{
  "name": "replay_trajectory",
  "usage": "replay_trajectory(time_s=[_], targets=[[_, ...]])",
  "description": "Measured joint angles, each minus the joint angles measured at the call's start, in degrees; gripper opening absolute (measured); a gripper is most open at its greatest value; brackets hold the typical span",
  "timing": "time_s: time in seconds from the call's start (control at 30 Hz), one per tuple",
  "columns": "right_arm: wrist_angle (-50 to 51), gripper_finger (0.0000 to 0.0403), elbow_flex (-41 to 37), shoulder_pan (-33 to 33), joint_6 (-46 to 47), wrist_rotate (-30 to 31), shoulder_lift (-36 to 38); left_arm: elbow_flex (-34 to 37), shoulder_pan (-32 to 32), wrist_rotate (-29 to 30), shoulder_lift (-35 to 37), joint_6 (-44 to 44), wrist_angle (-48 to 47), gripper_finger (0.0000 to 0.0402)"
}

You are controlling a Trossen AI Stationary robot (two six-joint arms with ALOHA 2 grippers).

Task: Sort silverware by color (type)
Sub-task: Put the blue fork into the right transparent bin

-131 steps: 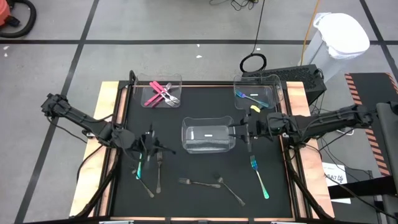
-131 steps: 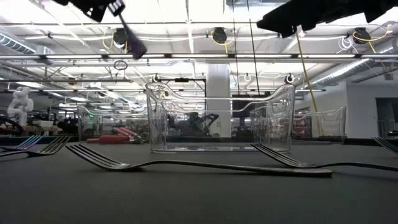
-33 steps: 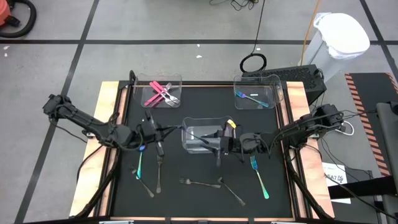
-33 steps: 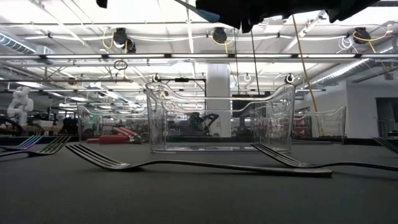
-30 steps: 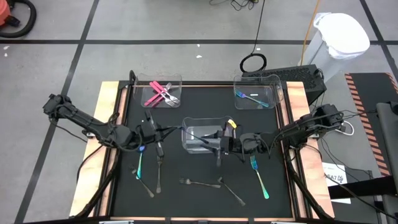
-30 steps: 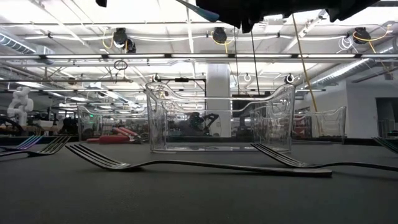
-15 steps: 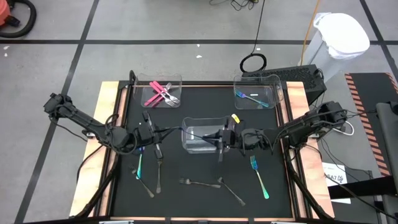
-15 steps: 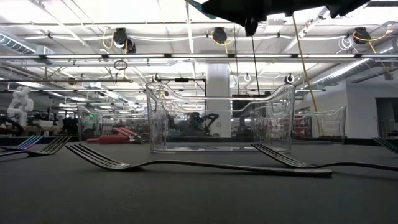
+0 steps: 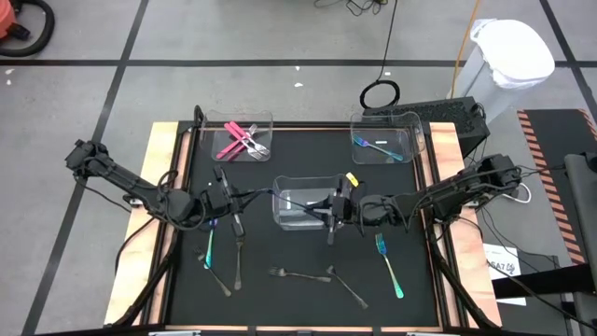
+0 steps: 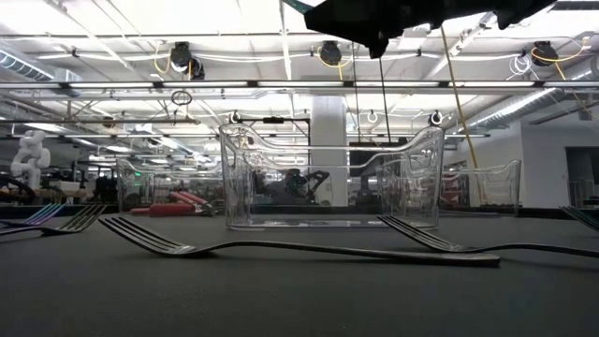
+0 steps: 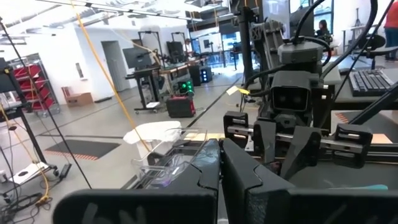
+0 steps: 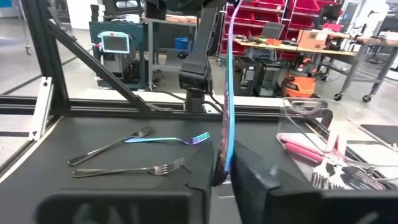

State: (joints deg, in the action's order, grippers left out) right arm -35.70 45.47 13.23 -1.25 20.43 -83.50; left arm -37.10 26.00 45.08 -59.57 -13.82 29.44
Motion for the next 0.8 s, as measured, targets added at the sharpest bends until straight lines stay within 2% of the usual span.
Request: replay_trajectory(time_s=[0.1,0.3,0.4,0.5,0.6,0.8], targets=[[0.00,0.0010,-0.06,-0.04,-0.16,0.39,0.00,0.00,0.02,-0.07,0.00,-0.11,-0.48,0.0001],[0.41,0.0007,-0.11,-0.05,-0.18,0.34,-0.01,-0.02,0.02,-0.02,0.04,1.31,-2.91,0.0002],[1.19,0.0005,-0.13,-0.09,-0.58,0.52,-0.02,-0.02,0.04,-0.87,0.04,3.36,-4.55,0.0016],[1.73,0.0004,-0.09,-0.20,-1.38,0.30,0.50,-0.04,0.02,-3.81,-0.13,4.48,-5.69,0.0054],[3.48,0.0003,-0.09,-0.20,-1.38,0.04,1.91,0.00,0.02,-5.05,-0.21,4.57,-6.65,0.0110],[10.71,0.0002,-0.07,-0.28,-0.50,0.48,7.21,0.00,0.02,-0.97,0.60,3.74,-6.63,0.0211]])
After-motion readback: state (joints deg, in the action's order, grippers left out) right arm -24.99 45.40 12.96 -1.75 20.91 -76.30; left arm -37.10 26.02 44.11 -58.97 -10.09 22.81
